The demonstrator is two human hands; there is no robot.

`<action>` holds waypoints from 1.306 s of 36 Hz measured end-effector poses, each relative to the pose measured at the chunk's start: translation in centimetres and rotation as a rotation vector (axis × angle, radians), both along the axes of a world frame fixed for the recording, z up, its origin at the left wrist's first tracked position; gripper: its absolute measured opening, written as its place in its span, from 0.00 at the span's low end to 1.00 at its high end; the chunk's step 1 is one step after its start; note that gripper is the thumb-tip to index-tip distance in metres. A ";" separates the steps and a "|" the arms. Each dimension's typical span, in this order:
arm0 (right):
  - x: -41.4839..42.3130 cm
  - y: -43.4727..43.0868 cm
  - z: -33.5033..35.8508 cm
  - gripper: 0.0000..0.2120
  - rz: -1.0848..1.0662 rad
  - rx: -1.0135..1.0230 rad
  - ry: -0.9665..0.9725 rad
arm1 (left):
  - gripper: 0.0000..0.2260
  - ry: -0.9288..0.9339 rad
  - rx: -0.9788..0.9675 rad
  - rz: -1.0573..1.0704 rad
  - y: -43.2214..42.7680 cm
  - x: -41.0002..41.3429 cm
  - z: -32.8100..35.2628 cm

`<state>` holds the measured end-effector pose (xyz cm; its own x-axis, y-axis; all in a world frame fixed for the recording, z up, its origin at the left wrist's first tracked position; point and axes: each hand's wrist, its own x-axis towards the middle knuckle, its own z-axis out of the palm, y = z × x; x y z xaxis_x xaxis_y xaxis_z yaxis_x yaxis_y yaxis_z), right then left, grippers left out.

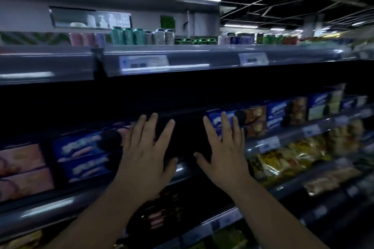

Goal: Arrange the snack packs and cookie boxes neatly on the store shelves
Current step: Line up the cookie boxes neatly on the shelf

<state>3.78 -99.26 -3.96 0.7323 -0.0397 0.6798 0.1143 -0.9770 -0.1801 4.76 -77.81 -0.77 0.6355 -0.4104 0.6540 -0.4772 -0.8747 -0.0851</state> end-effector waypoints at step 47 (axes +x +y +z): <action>7.0 -10.5 1.8 0.43 0.274 0.222 0.204 | 0.39 0.320 -0.248 0.268 -8.9 2.8 -0.1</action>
<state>10.76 -109.73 -2.12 0.8552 0.0463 0.5163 0.3051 -0.8501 -0.4292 7.56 -86.67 -0.86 0.8828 -0.0612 0.4658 -0.2003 -0.9459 0.2554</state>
